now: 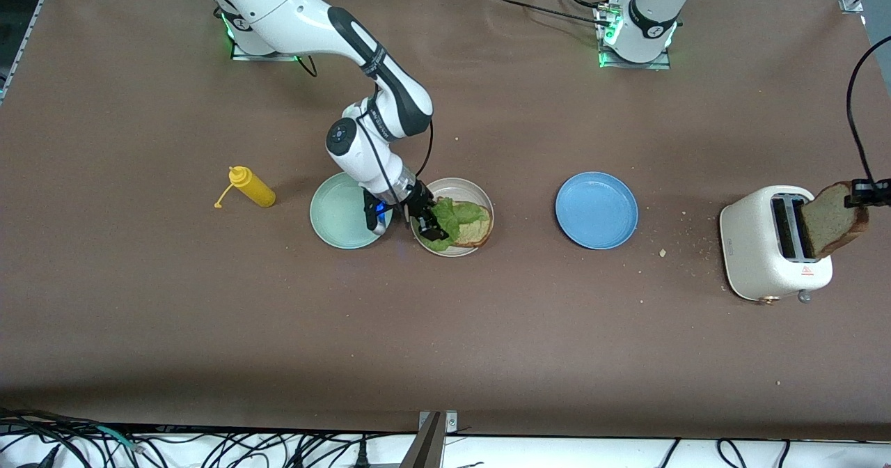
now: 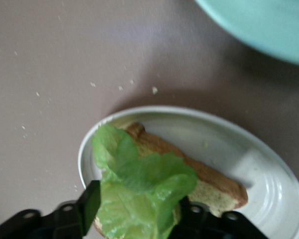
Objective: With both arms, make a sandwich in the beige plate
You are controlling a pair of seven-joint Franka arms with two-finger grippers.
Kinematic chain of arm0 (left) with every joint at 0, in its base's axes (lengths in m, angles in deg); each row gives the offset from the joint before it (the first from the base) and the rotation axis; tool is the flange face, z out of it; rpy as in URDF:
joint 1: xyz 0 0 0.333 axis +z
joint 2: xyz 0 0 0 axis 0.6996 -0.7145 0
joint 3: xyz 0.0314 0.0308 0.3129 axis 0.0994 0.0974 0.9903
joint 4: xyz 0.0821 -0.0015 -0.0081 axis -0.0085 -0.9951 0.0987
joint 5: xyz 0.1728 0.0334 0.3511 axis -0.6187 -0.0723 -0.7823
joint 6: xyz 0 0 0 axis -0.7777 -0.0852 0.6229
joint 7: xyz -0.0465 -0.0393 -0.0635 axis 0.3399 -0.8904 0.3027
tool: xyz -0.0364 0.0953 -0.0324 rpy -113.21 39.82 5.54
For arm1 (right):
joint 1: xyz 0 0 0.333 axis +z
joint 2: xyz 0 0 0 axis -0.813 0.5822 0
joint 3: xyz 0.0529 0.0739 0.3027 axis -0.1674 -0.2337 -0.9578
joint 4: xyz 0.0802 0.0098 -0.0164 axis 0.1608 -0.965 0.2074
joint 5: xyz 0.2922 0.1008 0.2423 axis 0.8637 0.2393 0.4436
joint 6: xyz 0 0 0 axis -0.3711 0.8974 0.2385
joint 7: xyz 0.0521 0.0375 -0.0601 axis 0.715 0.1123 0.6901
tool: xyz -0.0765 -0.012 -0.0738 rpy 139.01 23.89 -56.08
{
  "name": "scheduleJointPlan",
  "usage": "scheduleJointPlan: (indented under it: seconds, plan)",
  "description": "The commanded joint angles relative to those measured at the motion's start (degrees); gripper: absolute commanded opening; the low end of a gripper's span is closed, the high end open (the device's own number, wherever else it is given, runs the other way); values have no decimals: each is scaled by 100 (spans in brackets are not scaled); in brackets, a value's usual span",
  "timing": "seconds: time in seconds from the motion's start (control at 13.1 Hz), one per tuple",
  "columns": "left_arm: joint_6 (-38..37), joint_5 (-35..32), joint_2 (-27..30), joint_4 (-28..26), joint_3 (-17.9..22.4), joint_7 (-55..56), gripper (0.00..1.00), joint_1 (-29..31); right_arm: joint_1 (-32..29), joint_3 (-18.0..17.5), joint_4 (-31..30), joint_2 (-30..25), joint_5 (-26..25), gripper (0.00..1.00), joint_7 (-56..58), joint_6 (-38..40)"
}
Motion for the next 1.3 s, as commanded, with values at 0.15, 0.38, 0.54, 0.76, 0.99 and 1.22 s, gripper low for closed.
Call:
scheduleJointPlan:
  seconds: [0.15,0.38,0.54,0.76,0.99,1.22]
  plan:
    - [-1235,-100,34,699,-735,-82,0,-65,-470,-62,-17,-581,-394,100,90,1181]
    - [-1817,450,25,708,-1395,-4,0,-65,-611,131,202,-950,-939,100,90,2445]
    - [-1862,1695,-89,560,-1405,111,0,-65,-734,289,369,-1214,-1404,100,194,3368]
    - [-1845,3525,-921,357,-1396,199,0,-292,-971,526,519,-1715,-1617,100,1114,4591]
    - [-1346,4573,-1730,348,-1405,59,0,-784,-1191,939,607,-2198,-1713,100,2537,5567]
    - [-346,5128,-2197,348,-1405,-458,0,-1653,-1603,1090,642,-2655,-2800,100,4372,6341]
